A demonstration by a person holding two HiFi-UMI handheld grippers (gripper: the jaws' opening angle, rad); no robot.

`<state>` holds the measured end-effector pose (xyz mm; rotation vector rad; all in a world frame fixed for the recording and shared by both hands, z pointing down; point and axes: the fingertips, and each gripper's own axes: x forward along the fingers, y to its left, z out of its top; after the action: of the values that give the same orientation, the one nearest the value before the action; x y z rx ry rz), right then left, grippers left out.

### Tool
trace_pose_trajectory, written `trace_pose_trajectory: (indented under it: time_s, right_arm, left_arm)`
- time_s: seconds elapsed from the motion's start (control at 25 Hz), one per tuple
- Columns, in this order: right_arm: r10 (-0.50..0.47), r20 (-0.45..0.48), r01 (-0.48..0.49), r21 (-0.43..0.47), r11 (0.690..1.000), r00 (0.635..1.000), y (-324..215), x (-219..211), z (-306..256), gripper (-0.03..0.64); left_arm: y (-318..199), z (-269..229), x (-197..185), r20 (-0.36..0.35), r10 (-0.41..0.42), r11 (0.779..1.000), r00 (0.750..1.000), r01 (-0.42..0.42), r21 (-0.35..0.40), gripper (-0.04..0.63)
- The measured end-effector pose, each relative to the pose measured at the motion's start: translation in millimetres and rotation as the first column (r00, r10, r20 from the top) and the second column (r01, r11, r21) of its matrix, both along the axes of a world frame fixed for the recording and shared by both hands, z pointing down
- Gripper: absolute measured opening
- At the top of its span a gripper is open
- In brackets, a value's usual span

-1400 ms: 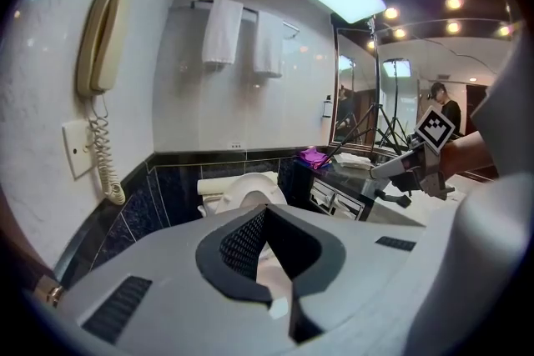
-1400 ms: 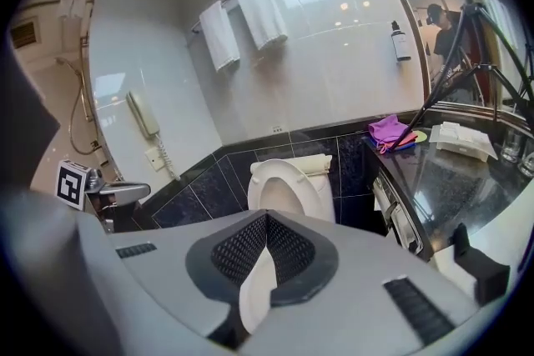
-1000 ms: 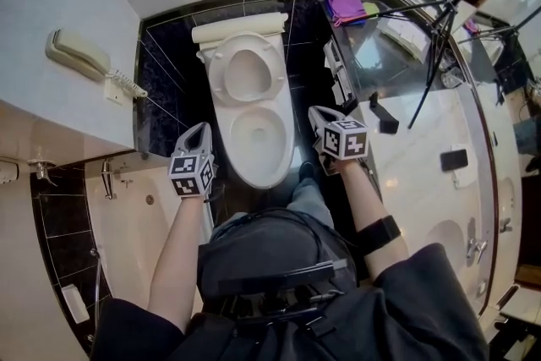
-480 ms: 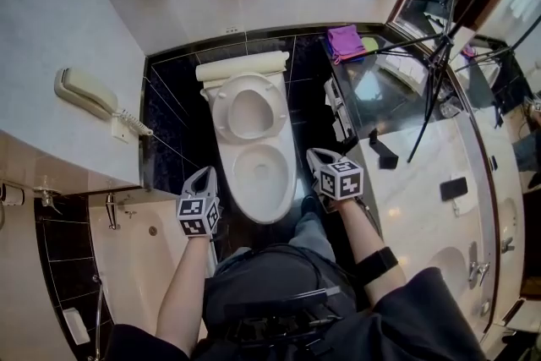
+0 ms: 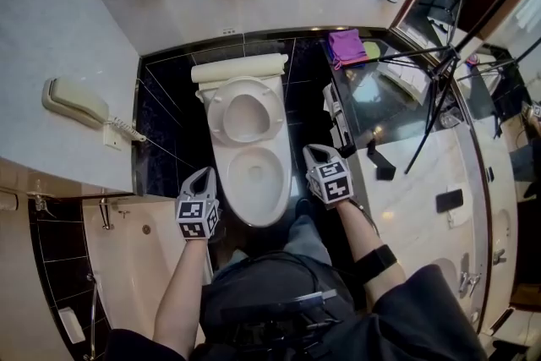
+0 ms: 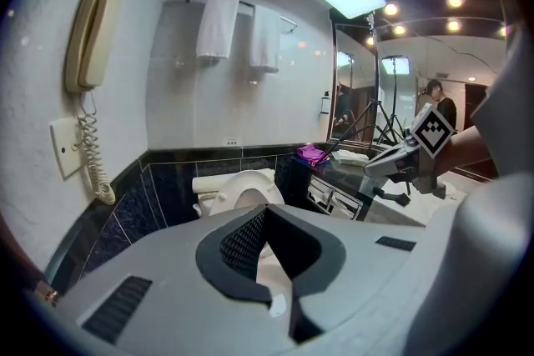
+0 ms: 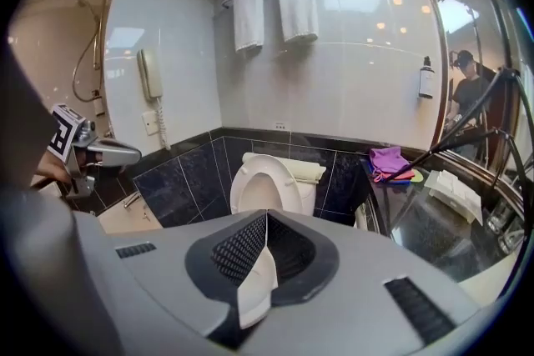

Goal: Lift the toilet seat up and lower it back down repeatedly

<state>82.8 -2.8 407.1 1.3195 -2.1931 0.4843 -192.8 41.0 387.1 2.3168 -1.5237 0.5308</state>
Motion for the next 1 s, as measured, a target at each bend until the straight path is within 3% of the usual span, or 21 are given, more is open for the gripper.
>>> trace_pose_trajectory:
  time_s: [0.48, 0.76, 1.0]
  right_arm:
    - [-0.183, -0.171, 0.183, -0.01, 0.983, 0.968, -86, -16, 21, 0.176]
    - [-0.302, -0.29, 0.317, 0.004, 0.948, 0.908, -155, -31, 57, 0.232]
    - [-0.371, -0.357, 0.402, 0.014, 0.916, 0.857, -211, -48, 98, 0.233]
  left_arm:
    - [-48, 20, 14, 0.028, -0.047, 0.999, 0.998, 0.048, -0.024, 0.0]
    - [-84, 45, 28, 0.059, -0.074, 0.996, 0.996, 0.077, -0.036, 0.0]
    - [-113, 76, 38, 0.084, -0.082, 0.995, 0.993, 0.087, -0.051, 0.0]
